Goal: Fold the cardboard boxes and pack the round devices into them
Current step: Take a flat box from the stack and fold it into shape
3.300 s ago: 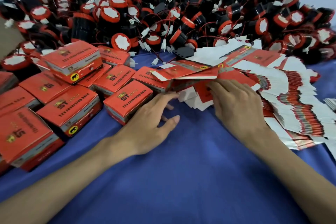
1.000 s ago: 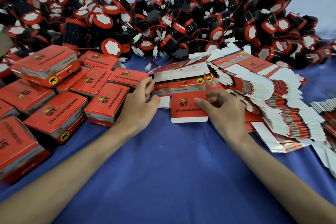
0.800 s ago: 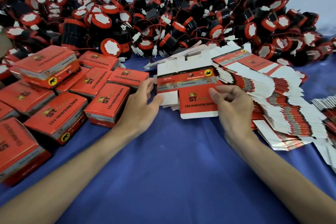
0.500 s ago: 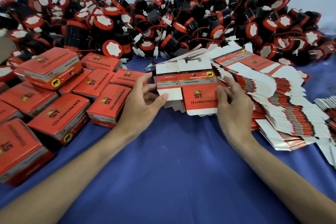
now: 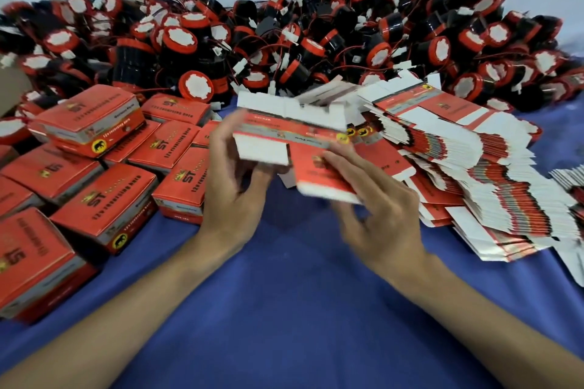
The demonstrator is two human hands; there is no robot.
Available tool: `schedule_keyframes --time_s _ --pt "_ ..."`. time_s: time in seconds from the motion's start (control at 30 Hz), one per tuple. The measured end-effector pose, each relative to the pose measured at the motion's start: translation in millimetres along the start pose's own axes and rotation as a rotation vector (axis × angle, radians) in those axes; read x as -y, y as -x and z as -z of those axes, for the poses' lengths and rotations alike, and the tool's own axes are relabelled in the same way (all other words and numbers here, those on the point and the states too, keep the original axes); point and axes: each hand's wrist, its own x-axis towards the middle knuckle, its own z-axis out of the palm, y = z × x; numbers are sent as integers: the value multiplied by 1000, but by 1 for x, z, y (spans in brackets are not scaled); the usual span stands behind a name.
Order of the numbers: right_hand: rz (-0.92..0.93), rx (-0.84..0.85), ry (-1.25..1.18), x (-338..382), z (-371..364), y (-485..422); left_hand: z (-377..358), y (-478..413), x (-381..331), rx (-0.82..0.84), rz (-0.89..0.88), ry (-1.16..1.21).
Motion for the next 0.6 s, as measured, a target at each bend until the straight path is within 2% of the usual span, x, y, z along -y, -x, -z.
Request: schedule_keyframes --time_s 0.03,0.07,0.13,0.17,0.23,0.3,0.4,0.5,0.6 --pt "-94 -67 -35 0 1 -1 0 0 1 -10 -29 -6" --pt "-265 -141 -118 2 2 -3 0 0 2 -28 -37 -25" --pt "-612 -239 -424 4 5 -9 0 -1 5 -79 -4 -57" --pt "-710 -275 -568 2 5 -11 1 -1 5 -84 33 -50" --pt "-777 -285 -713 -7 10 -15 1 -1 4 -28 144 54" --pt "-795 -220 -768 -14 11 -16 1 -1 4 39 260 188" --pt "-817 -95 -641 -21 8 -13 3 -3 7 72 289 187" --pt "-824 -102 -535 -24 4 -12 3 -3 7 30 298 142" --pt "-642 90 -85 -22 1 -8 2 -3 7 25 266 104"
